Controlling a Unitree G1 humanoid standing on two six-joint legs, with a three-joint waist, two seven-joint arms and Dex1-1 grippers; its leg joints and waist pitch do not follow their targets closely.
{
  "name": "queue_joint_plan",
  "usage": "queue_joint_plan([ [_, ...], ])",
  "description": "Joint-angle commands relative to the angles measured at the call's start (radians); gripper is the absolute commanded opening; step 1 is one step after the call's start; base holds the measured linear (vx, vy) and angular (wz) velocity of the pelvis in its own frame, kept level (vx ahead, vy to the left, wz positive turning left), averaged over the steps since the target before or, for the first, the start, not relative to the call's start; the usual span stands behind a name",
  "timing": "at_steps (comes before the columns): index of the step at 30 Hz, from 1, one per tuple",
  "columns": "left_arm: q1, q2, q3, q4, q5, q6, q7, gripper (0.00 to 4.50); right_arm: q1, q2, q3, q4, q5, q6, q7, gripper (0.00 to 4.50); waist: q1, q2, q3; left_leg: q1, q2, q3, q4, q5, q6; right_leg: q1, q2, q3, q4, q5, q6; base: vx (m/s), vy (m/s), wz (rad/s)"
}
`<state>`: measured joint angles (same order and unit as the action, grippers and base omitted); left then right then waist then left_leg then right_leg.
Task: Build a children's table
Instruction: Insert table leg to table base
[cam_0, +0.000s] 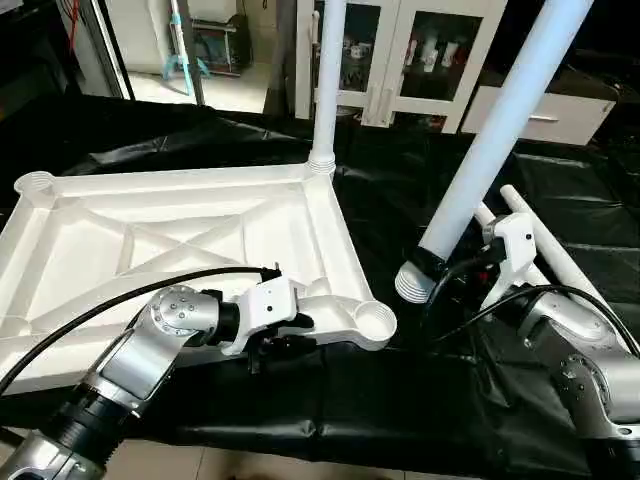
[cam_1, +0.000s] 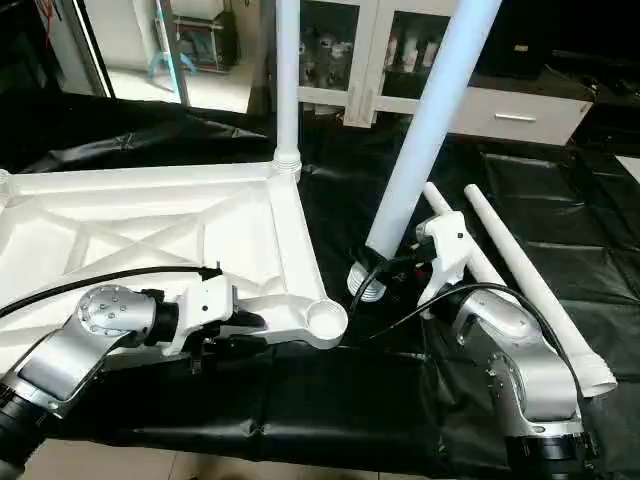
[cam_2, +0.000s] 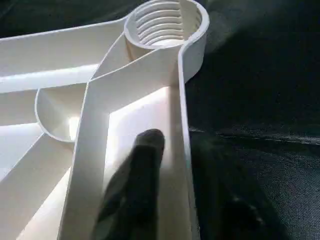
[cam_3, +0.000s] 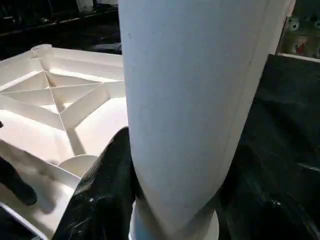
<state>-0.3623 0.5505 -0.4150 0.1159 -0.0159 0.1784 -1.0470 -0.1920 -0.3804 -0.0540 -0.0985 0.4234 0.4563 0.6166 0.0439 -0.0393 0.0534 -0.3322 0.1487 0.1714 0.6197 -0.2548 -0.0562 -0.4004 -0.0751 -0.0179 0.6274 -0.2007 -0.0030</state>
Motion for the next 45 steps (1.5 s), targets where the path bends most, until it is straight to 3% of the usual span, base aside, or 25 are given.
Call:
queue_joint_plan([
  [1,0.010,0.012,-0.038,0.040,0.032,0.009,-0.009,0.77,-0.022,0.000,-0.017,-0.019,0.023,0.016,-0.005,1.86,0.001,0.005,-0.049,-0.008,0.070,-0.023,-0.091,-0.096,0.023,0.045,-0.067,0.042,-0.072,-0.144,-0.233,0.000,0.000,0.00],
  [2,0.011,0.020,-0.043,0.035,0.038,0.008,-0.017,0.67,-0.037,0.003,-0.022,-0.015,0.039,0.039,-0.006,1.86,0.001,0.000,-0.050,-0.008,0.070,-0.022,-0.090,-0.085,0.026,0.045,-0.066,0.042,-0.071,-0.133,-0.234,0.000,0.000,0.00],
  [5,0.016,0.028,-0.051,0.023,0.042,0.019,-0.037,0.50,-0.062,0.010,-0.025,-0.006,0.066,0.074,-0.002,1.86,0.000,0.003,-0.050,-0.009,0.069,-0.023,-0.089,-0.069,0.032,0.046,-0.067,0.042,-0.068,-0.122,-0.240,0.000,0.000,0.00],
  [7,0.015,0.030,-0.064,0.015,0.047,0.030,-0.052,0.24,-0.092,0.007,0.006,0.012,0.062,0.101,0.018,1.86,-0.002,0.008,-0.050,-0.007,0.069,-0.022,-0.089,-0.072,0.027,0.044,-0.066,0.041,-0.068,-0.124,-0.243,0.000,0.000,0.00],
  [11,0.012,0.029,-0.071,0.015,0.054,0.033,-0.056,0.06,-0.116,0.001,0.038,0.029,0.046,0.112,0.037,1.86,-0.005,0.007,-0.051,-0.008,0.069,-0.021,-0.088,-0.074,0.022,0.044,-0.066,0.041,-0.068,-0.122,-0.249,0.000,0.000,0.00],
  [14,-0.010,0.030,-0.085,0.021,0.077,0.046,-0.062,0.03,-0.163,-0.010,0.085,0.059,0.035,0.150,0.079,1.86,-0.005,-0.004,-0.049,-0.008,0.070,-0.021,-0.088,-0.074,0.026,0.044,-0.067,0.041,-0.068,-0.148,-0.248,0.000,0.000,0.00],
  [17,-0.025,0.020,-0.083,0.033,0.083,0.039,-0.053,0.03,-0.170,-0.017,0.103,0.072,0.047,0.177,0.111,1.86,-0.003,-0.006,-0.050,-0.004,0.071,-0.018,-0.087,-0.069,0.027,0.041,-0.067,0.041,-0.069,-0.150,-0.246,0.000,0.000,0.00],
  [19,-0.035,0.006,-0.073,0.036,0.069,0.045,-0.051,0.03,-0.163,-0.020,0.108,0.076,0.065,0.195,0.132,1.86,0.001,-0.027,-0.050,-0.006,0.073,-0.016,-0.087,-0.064,0.033,0.042,-0.067,0.040,-0.071,-0.154,-0.241,0.000,0.000,0.00],
  [21,-0.038,0.003,-0.073,0.034,0.066,0.052,-0.052,0.03,-0.160,-0.019,0.104,0.075,0.081,0.209,0.135,1.86,0.007,-0.018,-0.049,-0.004,0.074,-0.016,-0.089,-0.063,0.029,0.039,-0.070,0.041,-0.070,-0.168,-0.236,0.000,0.000,0.00],
  [22,-0.040,0.001,-0.073,0.030,0.066,0.058,-0.053,0.03,-0.158,-0.016,0.098,0.072,0.102,0.229,0.142,1.86,0.007,-0.026,-0.048,-0.004,0.074,-0.016,-0.089,-0.064,0.029,0.038,-0.069,0.040,-0.071,-0.172,-0.233,0.000,0.000,0.00],
  [25,-0.046,-0.007,-0.074,0.028,0.069,0.066,-0.044,0.03,-0.144,-0.020,0.088,0.060,0.156,0.283,0.177,1.86,0.013,-0.028,-0.048,-0.003,0.075,-0.017,-0.090,-0.078,0.025,0.037,-0.072,0.041,-0.073,-0.197,-0.221,0.000,0.000,0.00],
  [31,-0.060,-0.018,-0.076,0.050,0.072,0.054,-0.032,0.03,-0.125,-0.037,0.100,0.058,0.139,0.275,0.217,1.86,0.015,-0.030,-0.046,-0.004,0.075,-0.017,-0.091,-0.094,0.013,0.035,-0.071,0.041,-0.078,-0.226,-0.205,0.000,0.000,0.00],
  [37,-0.068,-0.019,-0.072,0.055,0.080,0.052,-0.035,0.03,-0.116,-0.042,0.110,0.083,0.080,0.185,0.197,1.86,0.014,-0.030,-0.047,-0.006,0.075,-0.017,-0.092,-0.096,0.004,0.035,-0.071,0.041,-0.077,-0.222,-0.200,0.000,0.000,0.00],
  [45,-0.073,-0.019,-0.073,0.059,0.081,0.049,-0.041,0.03,-0.114,-0.023,0.101,0.127,0.060,0.142,0.199,1.86,0.013,-0.031,-0.046,-0.010,0.076,-0.019,-0.094,-0.114,0.007,0.036,-0.072,0.040,-0.080,-0.249,-0.199,0.000,0.000,0.00],
])
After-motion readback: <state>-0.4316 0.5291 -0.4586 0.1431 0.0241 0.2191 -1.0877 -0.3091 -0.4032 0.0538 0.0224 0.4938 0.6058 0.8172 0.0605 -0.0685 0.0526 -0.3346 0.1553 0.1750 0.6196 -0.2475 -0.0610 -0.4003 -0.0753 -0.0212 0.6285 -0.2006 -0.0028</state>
